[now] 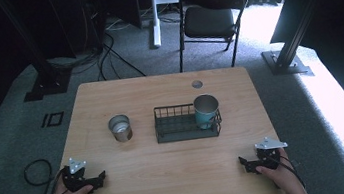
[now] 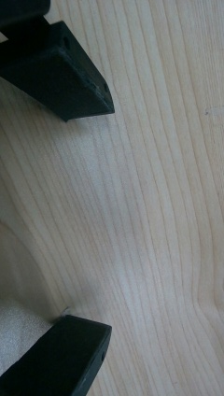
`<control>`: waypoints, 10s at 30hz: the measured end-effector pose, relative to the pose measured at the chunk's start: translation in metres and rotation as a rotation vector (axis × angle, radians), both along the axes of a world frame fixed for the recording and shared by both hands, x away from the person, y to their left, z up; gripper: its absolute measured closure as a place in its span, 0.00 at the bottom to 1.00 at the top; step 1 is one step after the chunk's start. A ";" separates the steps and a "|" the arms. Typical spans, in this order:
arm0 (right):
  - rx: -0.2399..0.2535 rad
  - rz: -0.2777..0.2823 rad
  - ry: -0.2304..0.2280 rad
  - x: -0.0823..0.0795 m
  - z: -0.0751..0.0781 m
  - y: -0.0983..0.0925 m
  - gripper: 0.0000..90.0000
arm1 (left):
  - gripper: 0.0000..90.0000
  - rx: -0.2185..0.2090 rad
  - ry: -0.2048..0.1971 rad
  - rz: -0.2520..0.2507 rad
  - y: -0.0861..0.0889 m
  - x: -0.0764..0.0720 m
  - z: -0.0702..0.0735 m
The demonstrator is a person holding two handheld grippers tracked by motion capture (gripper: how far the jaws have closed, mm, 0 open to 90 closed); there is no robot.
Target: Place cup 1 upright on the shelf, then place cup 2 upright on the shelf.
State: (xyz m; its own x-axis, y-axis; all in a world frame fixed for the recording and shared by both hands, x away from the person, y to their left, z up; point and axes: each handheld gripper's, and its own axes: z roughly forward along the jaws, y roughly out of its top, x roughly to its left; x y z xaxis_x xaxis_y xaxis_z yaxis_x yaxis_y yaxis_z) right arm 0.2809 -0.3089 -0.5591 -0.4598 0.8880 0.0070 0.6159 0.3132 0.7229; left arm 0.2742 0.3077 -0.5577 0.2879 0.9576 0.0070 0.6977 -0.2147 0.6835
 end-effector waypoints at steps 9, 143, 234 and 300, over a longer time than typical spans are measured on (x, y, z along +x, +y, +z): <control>0.000 0.000 0.000 0.000 0.000 0.000 0.12 | 0.00 0.001 -0.002 -0.032 0.002 -0.003 0.000; 0.000 -0.001 0.000 0.000 0.000 0.000 0.12 | 0.08 -0.136 -0.285 -0.166 -0.079 0.128 0.033; 0.000 -0.003 -0.002 0.000 0.000 0.000 0.12 | 0.16 -0.228 -0.455 -0.486 -0.177 0.121 0.178; 0.001 -0.003 -0.001 0.000 0.000 0.000 0.12 | 0.16 -0.278 -0.358 -0.374 -0.257 0.136 0.074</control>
State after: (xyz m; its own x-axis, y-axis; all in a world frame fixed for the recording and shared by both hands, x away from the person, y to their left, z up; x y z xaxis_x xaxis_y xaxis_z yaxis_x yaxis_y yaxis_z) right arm 0.2810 -0.3092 -0.5591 -0.4574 0.8892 0.0077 0.6158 0.3105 0.7241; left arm 0.4099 0.0504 -0.4839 0.6324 0.7714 -0.0711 0.3247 -0.1806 0.9284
